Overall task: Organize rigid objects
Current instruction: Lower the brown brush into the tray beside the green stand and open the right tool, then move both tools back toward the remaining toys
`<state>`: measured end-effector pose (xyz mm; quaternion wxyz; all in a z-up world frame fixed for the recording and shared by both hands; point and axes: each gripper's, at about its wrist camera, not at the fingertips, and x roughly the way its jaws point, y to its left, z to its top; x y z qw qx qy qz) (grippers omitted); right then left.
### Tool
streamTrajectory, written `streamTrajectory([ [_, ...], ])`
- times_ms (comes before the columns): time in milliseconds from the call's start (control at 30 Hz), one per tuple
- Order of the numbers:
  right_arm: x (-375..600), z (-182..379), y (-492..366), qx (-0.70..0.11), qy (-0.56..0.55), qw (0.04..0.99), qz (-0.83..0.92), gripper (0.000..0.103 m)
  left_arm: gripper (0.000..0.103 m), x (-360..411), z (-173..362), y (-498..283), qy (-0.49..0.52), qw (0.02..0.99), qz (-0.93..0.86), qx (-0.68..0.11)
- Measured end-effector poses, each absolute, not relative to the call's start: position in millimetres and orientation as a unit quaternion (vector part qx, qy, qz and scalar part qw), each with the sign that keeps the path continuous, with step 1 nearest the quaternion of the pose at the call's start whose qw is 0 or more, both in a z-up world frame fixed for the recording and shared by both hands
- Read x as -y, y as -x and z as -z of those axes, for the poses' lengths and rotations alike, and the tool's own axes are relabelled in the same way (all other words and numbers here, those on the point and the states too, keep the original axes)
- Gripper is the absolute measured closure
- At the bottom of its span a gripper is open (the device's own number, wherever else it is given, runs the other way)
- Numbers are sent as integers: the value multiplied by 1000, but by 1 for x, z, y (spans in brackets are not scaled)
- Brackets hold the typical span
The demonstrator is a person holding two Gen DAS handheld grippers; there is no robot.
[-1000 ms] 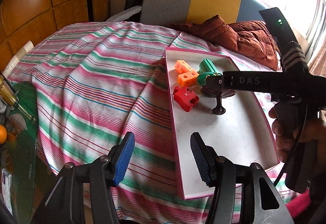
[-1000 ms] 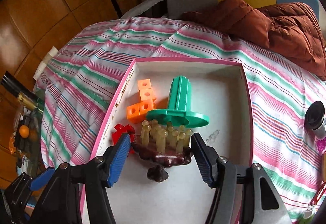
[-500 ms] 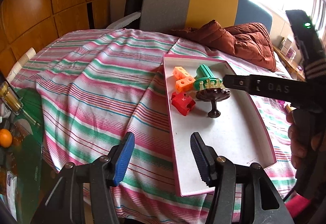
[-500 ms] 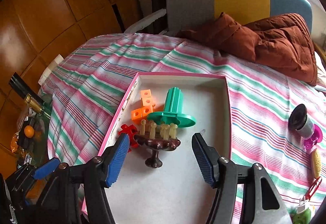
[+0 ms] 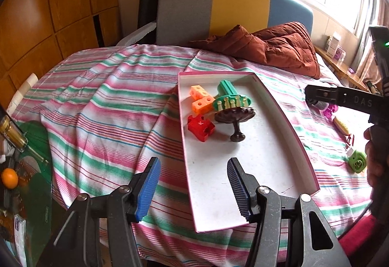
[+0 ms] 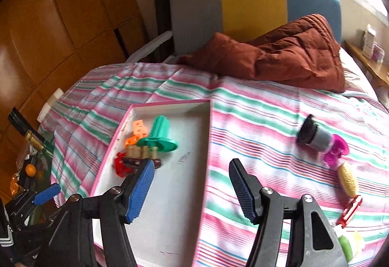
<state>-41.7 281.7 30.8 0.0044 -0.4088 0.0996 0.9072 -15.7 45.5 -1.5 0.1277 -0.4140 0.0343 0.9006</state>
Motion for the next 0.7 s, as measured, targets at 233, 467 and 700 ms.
streamTrajectory([
  [233,-345,-29,18,-125,404,73,-903,38,45,-61,-1,14,413,139,-899,-49],
  [467,-405,-26,-6,-146,395,138,-896,38,45,-77,-1,13,414,150,-896,-62],
  [700,-459,-6,-29,-190,382,210,-880,38,39,-91,0,11,414,158,-893,-77],
])
